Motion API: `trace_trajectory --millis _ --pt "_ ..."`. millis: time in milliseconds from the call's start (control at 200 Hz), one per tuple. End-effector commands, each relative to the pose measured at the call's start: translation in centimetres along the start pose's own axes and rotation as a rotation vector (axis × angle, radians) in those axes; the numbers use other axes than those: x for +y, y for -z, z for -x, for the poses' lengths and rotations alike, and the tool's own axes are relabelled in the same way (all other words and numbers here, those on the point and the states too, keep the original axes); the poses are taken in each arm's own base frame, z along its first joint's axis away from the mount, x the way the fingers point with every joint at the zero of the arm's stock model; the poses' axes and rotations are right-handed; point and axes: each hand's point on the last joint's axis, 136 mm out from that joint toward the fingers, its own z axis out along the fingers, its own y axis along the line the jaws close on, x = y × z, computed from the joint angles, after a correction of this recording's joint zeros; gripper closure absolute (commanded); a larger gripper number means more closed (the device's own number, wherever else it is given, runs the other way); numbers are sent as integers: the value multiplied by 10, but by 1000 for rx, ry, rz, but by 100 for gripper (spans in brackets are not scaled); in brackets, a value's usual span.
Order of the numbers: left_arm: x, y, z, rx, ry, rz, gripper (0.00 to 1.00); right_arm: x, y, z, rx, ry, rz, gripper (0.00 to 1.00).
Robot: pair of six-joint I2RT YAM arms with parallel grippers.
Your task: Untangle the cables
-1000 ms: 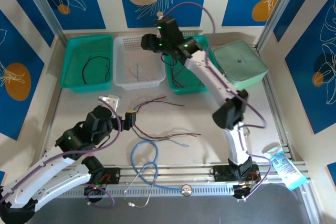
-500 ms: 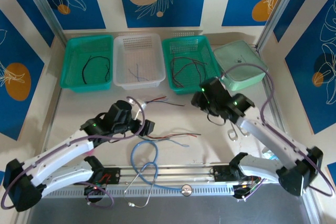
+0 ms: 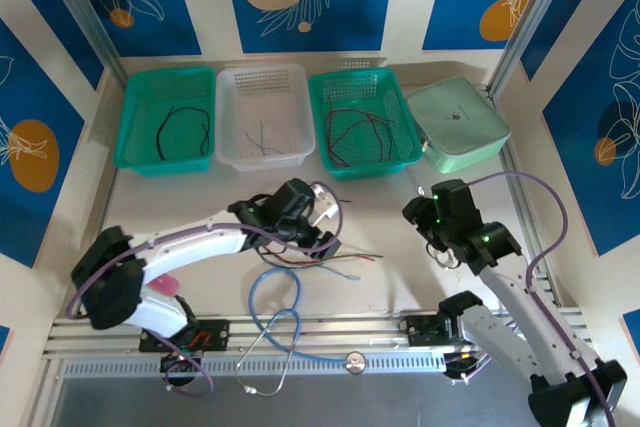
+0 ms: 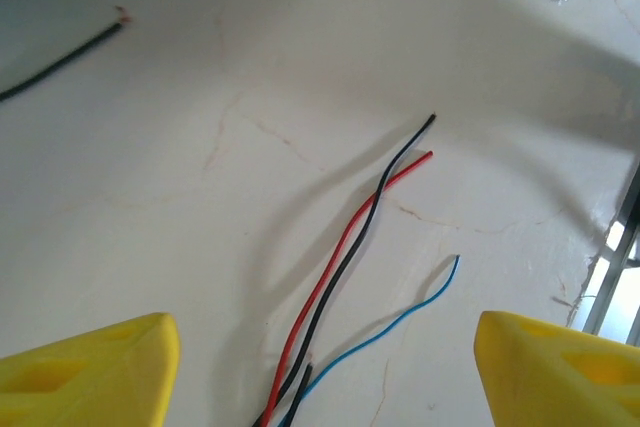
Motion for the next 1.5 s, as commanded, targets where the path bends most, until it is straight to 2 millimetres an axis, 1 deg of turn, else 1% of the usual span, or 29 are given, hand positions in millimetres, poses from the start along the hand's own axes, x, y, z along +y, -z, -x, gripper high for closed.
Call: trace_trajectory --millis 0,110,275,340,420,470,535,640,740,840,1010,1166,1226,1356,1496 --pt "-17 -20 8 54 -75 -24 26 1 2 -5 42 27 46 42" --pt "-25 -43 6 159 -115 -8 32 -3 5 -1 26 21 57 43" --pt "-40 -74 3 246 -163 -18 33 -8 9 5 0 -12 80 43" --pt "-42 -83 3 269 -172 -4 36 -11 11 7 -12 -26 84 43" --pt "-38 -91 3 302 -165 23 41 -13 15 10 -29 -43 88 43" --pt "-36 -96 2 319 -162 30 47 -14 17 13 -44 -44 96 43" --pt "-37 -101 0 340 -161 28 52 -15 21 16 -60 -39 98 43" --pt "-39 -108 -1 354 -168 33 52 -17 24 19 -69 -35 89 43" --pt "-42 -114 2 360 -167 32 54 -18 24 20 -64 -47 94 43" --pt "-48 -119 6 370 -164 24 54 -19 23 21 -64 -60 96 43" --pt "-53 -128 2 401 -193 22 54 -24 19 22 -63 -83 101 42" --pt "-58 -135 4 407 -204 27 54 -24 19 26 -59 -116 124 42" --pt "-58 -138 4 413 -200 30 54 -25 20 28 -59 -122 127 42" --pt "-56 -144 -2 447 -216 65 54 -24 26 32 -68 -124 134 42" --pt "-55 -150 -7 482 -239 108 55 -24 26 32 -60 -139 145 42"
